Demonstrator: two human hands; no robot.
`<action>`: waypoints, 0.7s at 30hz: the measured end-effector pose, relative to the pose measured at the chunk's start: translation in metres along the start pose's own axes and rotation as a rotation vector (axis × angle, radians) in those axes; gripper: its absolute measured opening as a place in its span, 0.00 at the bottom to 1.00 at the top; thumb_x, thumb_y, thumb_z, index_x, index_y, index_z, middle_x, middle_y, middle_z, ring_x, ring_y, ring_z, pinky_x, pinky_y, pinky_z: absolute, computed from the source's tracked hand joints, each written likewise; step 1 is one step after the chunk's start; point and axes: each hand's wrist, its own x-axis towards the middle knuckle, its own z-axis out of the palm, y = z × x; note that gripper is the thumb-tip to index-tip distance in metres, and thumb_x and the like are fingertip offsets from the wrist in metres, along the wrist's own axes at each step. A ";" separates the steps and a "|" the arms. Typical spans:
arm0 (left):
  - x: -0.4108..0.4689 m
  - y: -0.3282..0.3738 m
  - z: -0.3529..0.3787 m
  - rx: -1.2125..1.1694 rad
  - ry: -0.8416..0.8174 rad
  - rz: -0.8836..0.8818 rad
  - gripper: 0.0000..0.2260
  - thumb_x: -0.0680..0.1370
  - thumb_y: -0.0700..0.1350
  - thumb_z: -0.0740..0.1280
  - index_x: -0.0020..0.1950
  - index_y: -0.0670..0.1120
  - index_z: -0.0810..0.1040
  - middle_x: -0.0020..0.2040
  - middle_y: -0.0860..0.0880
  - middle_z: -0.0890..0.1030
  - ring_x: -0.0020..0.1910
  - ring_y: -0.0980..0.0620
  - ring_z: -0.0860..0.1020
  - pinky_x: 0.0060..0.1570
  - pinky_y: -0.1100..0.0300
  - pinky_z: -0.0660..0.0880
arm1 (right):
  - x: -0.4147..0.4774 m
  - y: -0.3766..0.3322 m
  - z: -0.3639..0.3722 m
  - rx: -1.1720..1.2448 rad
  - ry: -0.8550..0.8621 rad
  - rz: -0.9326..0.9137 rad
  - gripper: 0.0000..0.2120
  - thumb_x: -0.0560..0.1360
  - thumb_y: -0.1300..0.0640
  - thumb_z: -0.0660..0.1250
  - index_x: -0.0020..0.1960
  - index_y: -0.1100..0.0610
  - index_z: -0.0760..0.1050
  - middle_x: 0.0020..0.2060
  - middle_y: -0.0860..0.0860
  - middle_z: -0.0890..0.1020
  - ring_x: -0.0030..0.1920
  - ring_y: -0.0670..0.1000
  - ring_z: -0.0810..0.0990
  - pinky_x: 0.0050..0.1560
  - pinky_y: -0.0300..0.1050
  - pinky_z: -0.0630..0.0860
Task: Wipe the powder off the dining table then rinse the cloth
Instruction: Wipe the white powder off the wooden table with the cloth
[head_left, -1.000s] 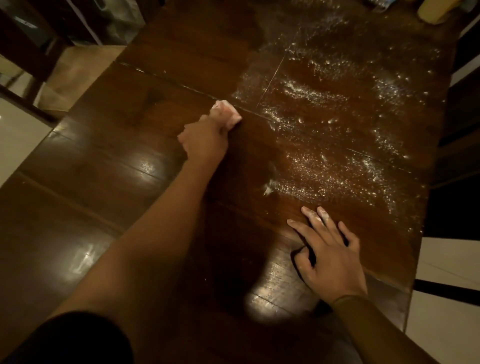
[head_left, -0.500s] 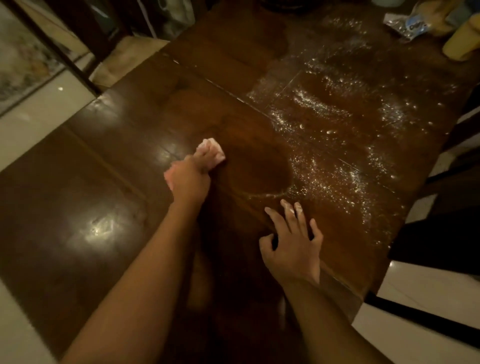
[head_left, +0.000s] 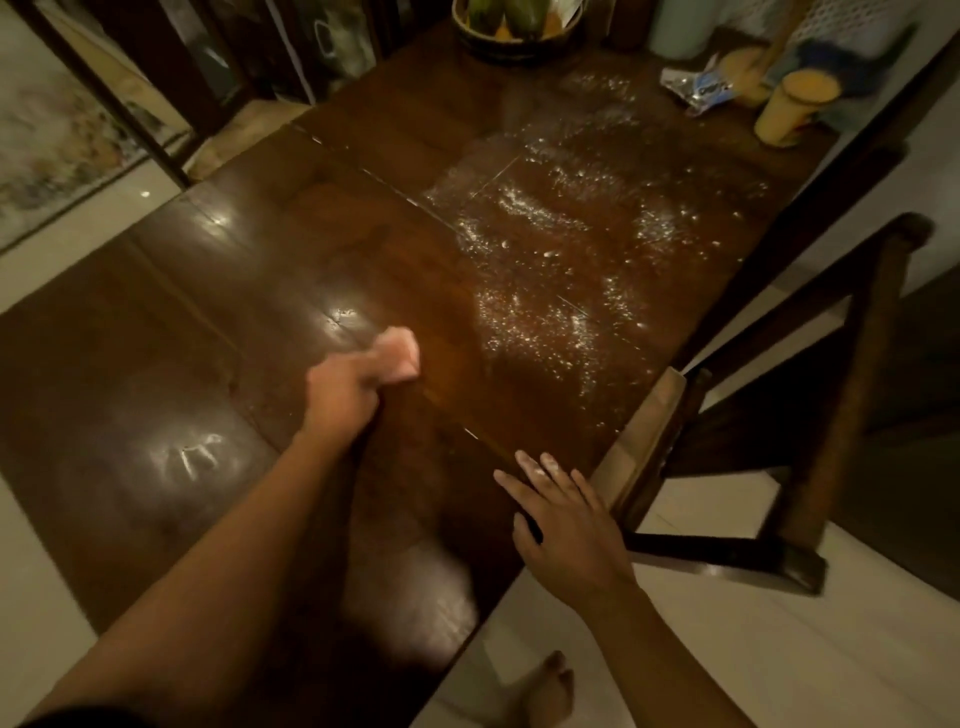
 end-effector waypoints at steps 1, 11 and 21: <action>0.009 0.005 -0.001 0.048 0.084 -0.214 0.17 0.78 0.46 0.62 0.63 0.61 0.79 0.60 0.48 0.82 0.59 0.45 0.80 0.58 0.55 0.73 | 0.000 0.001 -0.003 -0.003 -0.005 -0.009 0.25 0.83 0.44 0.49 0.79 0.36 0.50 0.80 0.40 0.49 0.80 0.44 0.43 0.78 0.46 0.39; -0.056 0.106 0.067 -0.001 -0.197 0.247 0.27 0.73 0.30 0.64 0.64 0.55 0.79 0.63 0.51 0.80 0.50 0.52 0.76 0.50 0.64 0.63 | -0.002 0.002 -0.045 0.140 -0.100 0.056 0.23 0.79 0.53 0.60 0.74 0.46 0.68 0.76 0.46 0.66 0.76 0.47 0.62 0.73 0.47 0.65; -0.095 -0.027 -0.012 0.069 0.203 -0.638 0.18 0.80 0.61 0.60 0.67 0.60 0.75 0.61 0.43 0.81 0.58 0.39 0.79 0.56 0.51 0.74 | -0.021 0.007 -0.144 -0.121 0.030 -0.046 0.28 0.79 0.47 0.61 0.78 0.42 0.59 0.69 0.51 0.73 0.78 0.56 0.55 0.74 0.59 0.61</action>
